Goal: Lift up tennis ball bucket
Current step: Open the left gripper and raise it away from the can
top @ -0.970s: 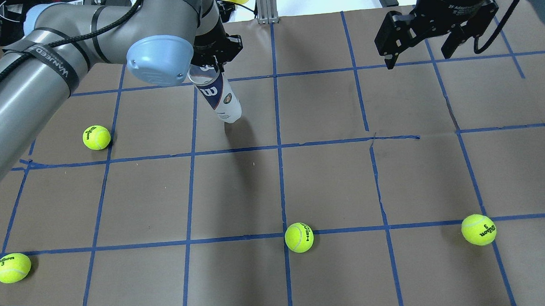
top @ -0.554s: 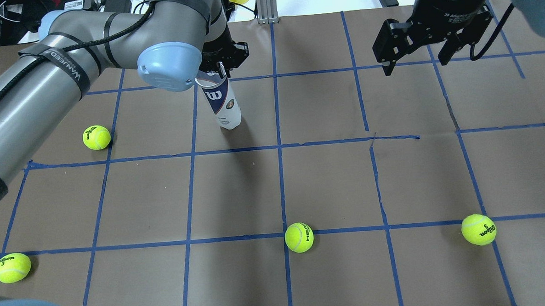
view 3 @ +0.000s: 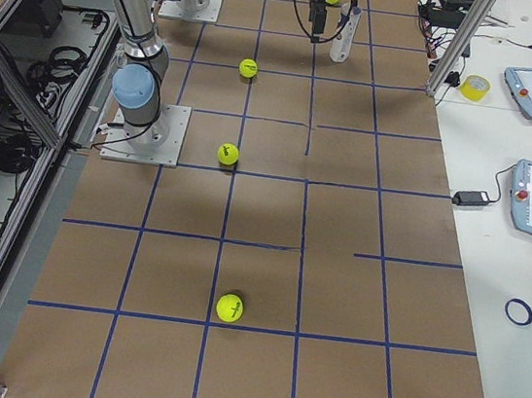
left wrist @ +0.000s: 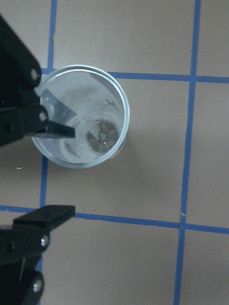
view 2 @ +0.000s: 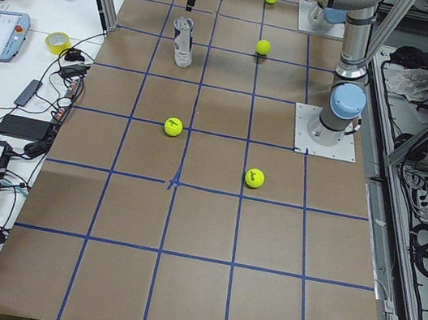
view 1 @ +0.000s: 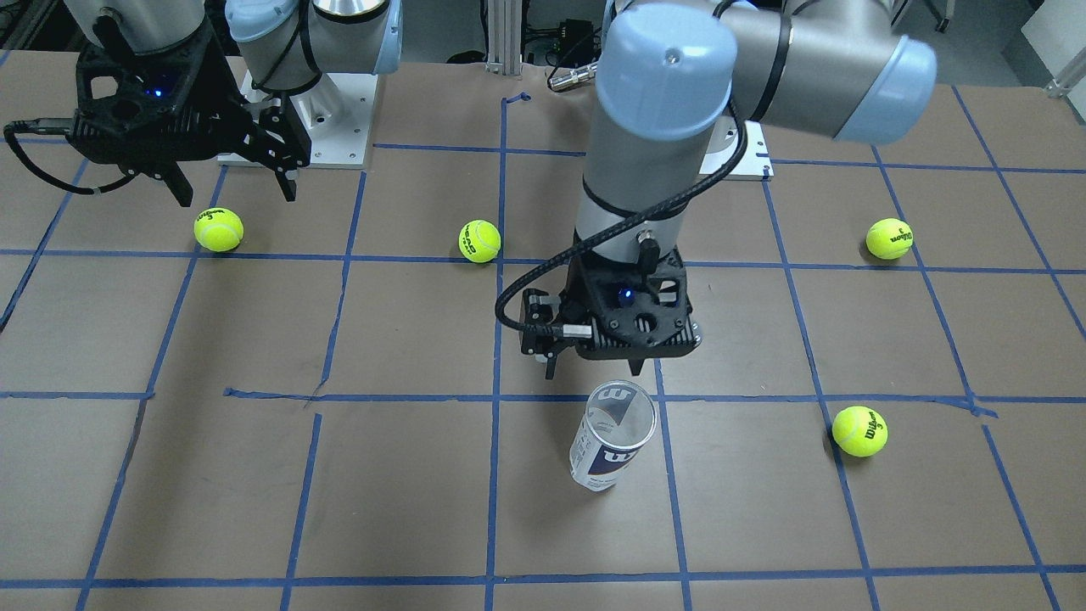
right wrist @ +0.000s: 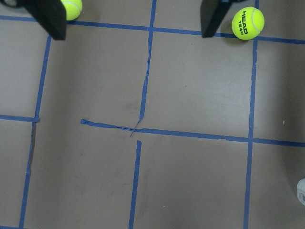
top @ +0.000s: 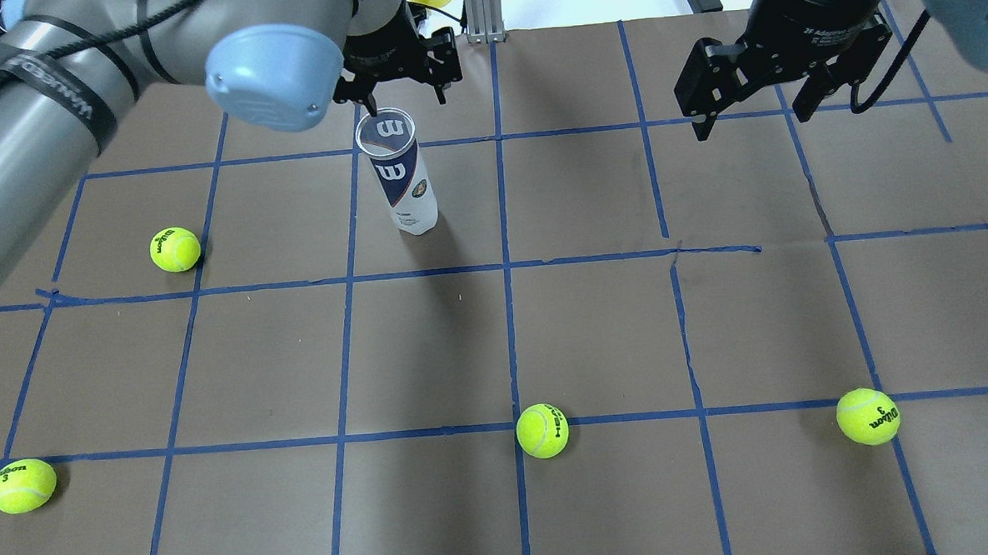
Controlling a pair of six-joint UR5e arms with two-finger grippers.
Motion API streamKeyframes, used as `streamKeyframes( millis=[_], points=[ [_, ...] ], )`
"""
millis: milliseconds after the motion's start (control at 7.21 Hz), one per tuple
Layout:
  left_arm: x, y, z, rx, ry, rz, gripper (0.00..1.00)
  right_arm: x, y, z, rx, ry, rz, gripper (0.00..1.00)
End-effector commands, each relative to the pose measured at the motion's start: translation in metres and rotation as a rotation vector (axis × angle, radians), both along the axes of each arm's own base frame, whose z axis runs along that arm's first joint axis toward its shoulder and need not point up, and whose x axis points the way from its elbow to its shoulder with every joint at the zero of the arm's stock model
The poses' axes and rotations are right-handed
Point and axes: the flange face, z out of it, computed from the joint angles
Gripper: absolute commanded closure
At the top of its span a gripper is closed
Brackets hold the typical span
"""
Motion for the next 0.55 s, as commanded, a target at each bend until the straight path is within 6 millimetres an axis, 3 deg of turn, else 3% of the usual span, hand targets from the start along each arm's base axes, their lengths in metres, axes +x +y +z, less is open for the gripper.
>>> streamKeyframes(
  millis=[0,277,416],
  points=[
    [0.059,0.016,0.063,0.050,-0.016,0.024,0.00,0.000,0.000,0.000,0.001,0.000,0.000,0.00],
    [0.142,0.036,0.083,0.100,-0.052,-0.022,0.00,0.000,0.000,0.000,-0.001,0.000,0.000,0.00],
    [0.167,0.046,0.076,0.120,-0.048,-0.042,0.00,0.000,0.000,0.000,0.001,0.000,0.000,0.00]
  ],
)
